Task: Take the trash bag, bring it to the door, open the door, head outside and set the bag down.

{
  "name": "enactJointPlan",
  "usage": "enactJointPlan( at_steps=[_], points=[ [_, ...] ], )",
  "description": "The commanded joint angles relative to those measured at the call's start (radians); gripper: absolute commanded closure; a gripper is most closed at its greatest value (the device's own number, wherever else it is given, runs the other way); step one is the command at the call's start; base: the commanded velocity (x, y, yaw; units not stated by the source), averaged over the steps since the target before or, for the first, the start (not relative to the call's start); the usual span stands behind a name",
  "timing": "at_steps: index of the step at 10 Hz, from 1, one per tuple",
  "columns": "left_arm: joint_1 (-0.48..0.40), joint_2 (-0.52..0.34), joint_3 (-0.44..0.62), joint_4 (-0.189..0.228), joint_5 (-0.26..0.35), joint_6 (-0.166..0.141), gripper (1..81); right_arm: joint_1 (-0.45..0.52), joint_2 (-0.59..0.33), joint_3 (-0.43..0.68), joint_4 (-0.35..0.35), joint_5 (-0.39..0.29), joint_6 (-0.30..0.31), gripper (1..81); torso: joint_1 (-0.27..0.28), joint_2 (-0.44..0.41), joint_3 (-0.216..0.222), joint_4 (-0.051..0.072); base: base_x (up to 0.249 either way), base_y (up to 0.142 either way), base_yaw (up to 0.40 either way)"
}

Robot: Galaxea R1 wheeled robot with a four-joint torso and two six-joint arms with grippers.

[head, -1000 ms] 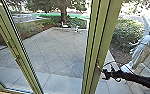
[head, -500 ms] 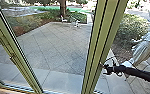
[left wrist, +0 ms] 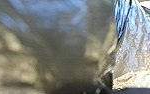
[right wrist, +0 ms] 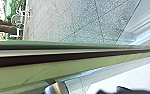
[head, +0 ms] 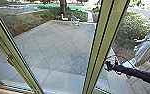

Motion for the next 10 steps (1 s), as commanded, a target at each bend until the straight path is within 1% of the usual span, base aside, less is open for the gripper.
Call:
enactJointPlan(
  at_steps=[1,3,4,5,6,8,9,10],
  points=[
    [-0.002,-0.017,0.001,0.0,0.114,0.005,81.1,0.013,-0.012,0.006,-0.042,-0.253,-0.035,1.0,0.0,0.0,0.0,0.0,0.0,0.0,0.0],
    [0.01,-0.02,0.002,-0.001,0.114,0.006,81.1,0.091,-0.102,0.013,-0.047,-0.251,-0.046,1.0,0.003,0.002,-0.002,0.001,0.0,0.0,0.0],
    [0.016,-0.023,0.001,-0.001,0.114,0.008,81.1,0.138,-0.168,0.057,-0.048,-0.253,-0.073,1.0,0.003,0.003,-0.003,0.001,0.0,0.0,0.0],
    [0.016,-0.024,0.001,-0.003,0.114,0.008,81.1,0.183,-0.211,0.092,-0.056,-0.253,-0.092,1.0,0.004,0.003,-0.004,0.002,0.0,0.0,0.0],
    [0.016,-0.023,0.002,-0.005,0.114,0.009,81.1,0.226,-0.238,0.094,-0.091,-0.266,-0.101,1.0,0.004,0.003,-0.004,0.002,0.0,0.0,0.0],
    [0.016,-0.015,0.002,0.0,0.114,0.006,81.1,0.289,-0.227,0.046,-0.159,-0.295,-0.102,1.0,0.004,0.004,-0.005,0.003,0.0,0.0,0.0],
    [0.018,-0.017,0.002,-0.002,0.116,0.006,81.1,0.316,-0.21,0.011,-0.224,-0.332,-0.102,1.0,0.004,0.004,-0.005,0.003,0.0,0.0,0.0],
    [0.019,-0.017,0.002,-0.003,0.116,0.008,81.1,0.335,-0.208,-0.007,-0.248,-0.341,-0.105,1.0,0.004,0.004,-0.006,0.003,0.0,0.0,0.0]
  ],
)
